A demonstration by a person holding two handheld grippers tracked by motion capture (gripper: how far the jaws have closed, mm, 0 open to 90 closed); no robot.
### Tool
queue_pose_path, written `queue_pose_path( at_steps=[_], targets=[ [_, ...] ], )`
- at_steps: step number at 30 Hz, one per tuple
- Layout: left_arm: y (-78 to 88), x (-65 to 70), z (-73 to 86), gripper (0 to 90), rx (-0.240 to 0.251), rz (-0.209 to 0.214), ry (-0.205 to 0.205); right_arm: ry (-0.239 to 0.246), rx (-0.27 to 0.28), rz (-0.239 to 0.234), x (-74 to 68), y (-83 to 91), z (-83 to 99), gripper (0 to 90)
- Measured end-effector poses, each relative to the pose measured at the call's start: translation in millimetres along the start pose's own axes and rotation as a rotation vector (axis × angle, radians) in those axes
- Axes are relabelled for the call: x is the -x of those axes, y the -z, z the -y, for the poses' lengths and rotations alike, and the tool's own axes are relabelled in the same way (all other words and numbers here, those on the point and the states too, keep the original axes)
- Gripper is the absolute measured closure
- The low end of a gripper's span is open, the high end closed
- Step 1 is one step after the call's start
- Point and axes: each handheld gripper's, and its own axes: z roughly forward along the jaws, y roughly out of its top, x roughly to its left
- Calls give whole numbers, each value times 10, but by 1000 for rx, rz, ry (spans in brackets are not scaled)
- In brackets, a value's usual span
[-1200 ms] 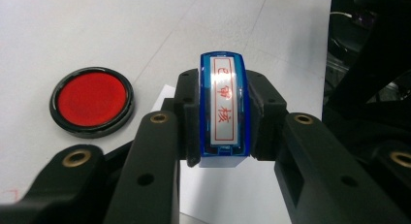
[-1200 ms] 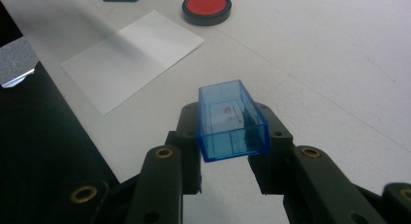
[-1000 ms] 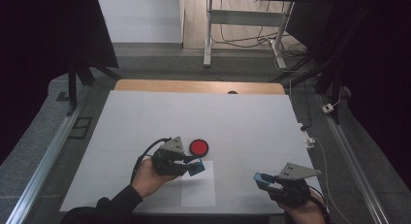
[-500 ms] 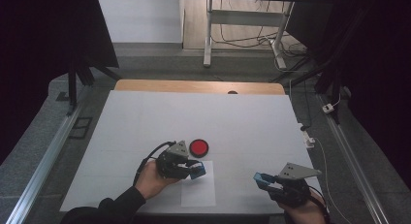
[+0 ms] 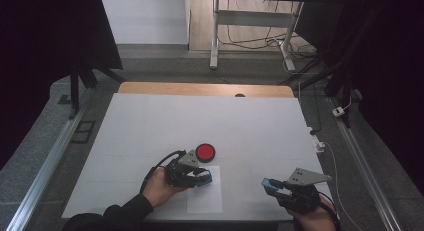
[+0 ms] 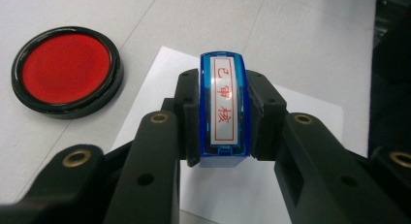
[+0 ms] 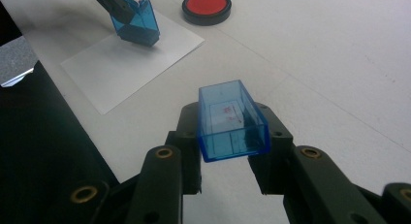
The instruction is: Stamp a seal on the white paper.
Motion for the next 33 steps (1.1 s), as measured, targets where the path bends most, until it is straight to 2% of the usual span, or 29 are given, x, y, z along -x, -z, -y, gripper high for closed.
queue_pose_path(
  at_steps=[1,8,16,25,33],
  targets=[
    [-5,-2,3,703,-6,-5,-11,0,0,0,0,0,0,683],
    [-65,2,16,703,-30,-14,-21,0,0,-1,1,0,0,683],
    [-76,8,24,706,-27,-16,-41,1,-4,-3,1,-2,-1,683],
    [-87,25,49,706,-12,-21,-21,3,-8,-3,1,-6,-4,683],
    [-96,58,45,705,-17,-39,-21,5,-11,-2,-1,-7,-5,683]
  ],
)
